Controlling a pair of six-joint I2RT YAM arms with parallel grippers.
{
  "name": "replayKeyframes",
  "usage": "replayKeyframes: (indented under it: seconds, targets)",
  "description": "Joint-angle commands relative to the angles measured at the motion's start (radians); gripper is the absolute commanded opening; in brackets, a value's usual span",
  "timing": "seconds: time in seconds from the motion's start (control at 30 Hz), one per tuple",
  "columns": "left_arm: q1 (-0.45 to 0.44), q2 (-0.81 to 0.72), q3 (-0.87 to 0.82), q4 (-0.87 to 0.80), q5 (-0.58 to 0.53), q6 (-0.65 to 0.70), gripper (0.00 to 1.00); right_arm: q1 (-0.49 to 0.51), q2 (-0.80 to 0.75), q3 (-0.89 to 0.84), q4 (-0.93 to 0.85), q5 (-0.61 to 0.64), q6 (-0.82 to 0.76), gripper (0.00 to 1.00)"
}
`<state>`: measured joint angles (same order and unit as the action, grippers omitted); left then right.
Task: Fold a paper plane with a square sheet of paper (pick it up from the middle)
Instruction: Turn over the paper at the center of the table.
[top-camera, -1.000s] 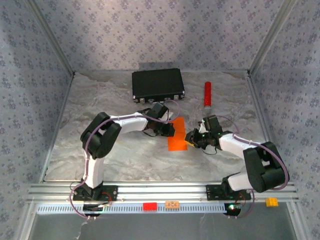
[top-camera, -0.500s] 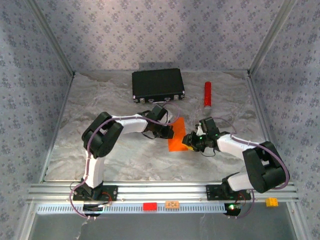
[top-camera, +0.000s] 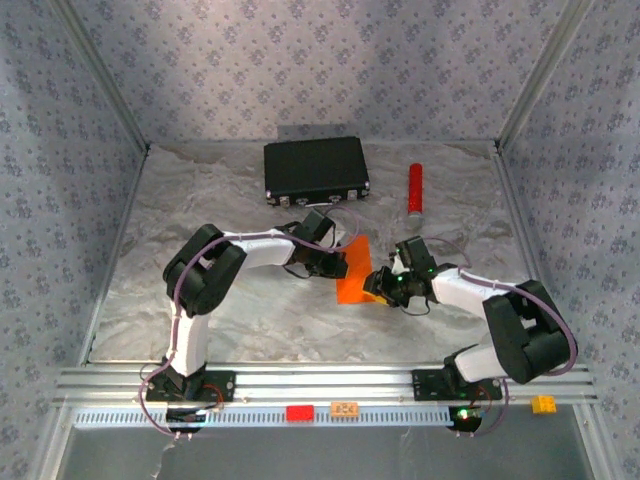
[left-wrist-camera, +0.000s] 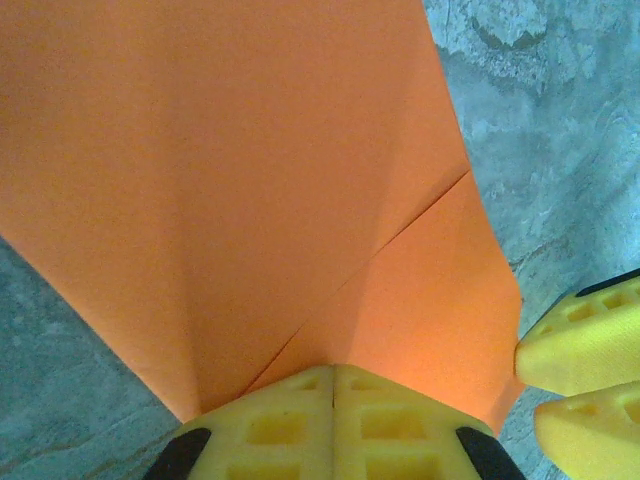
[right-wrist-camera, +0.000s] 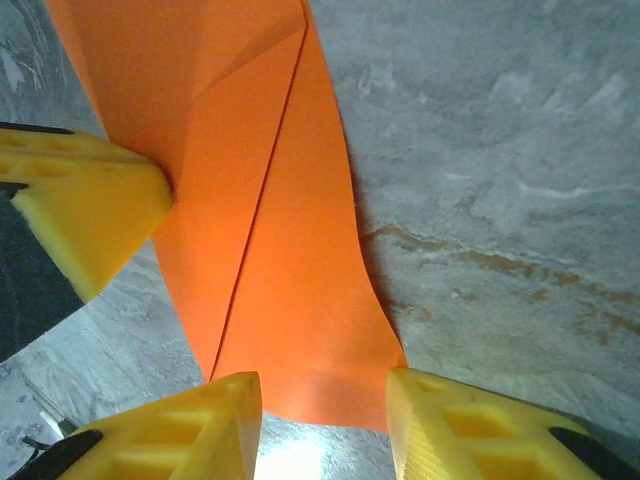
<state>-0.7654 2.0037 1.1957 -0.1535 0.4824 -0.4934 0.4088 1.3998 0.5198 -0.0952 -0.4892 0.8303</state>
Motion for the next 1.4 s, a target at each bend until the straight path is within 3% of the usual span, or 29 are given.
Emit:
replayKeyframes:
  seconds: [0.0, 0.77, 1.37]
  targets:
    - [-0.005, 0.012, -0.039, -0.084, -0.010, 0.020, 0.03, 0.008, 0.037, 0.015, 0.016, -0.014, 0.018, 0.41]
    - [-0.006, 0.003, -0.050, -0.070, -0.009, 0.004, 0.03, -0.072, 0.163, 0.120, 0.152, -0.085, 0.012, 0.47]
    - [-0.006, -0.002, -0.052, -0.057, 0.001, -0.007, 0.03, -0.106, 0.224, 0.052, 0.313, -0.122, 0.038, 0.27]
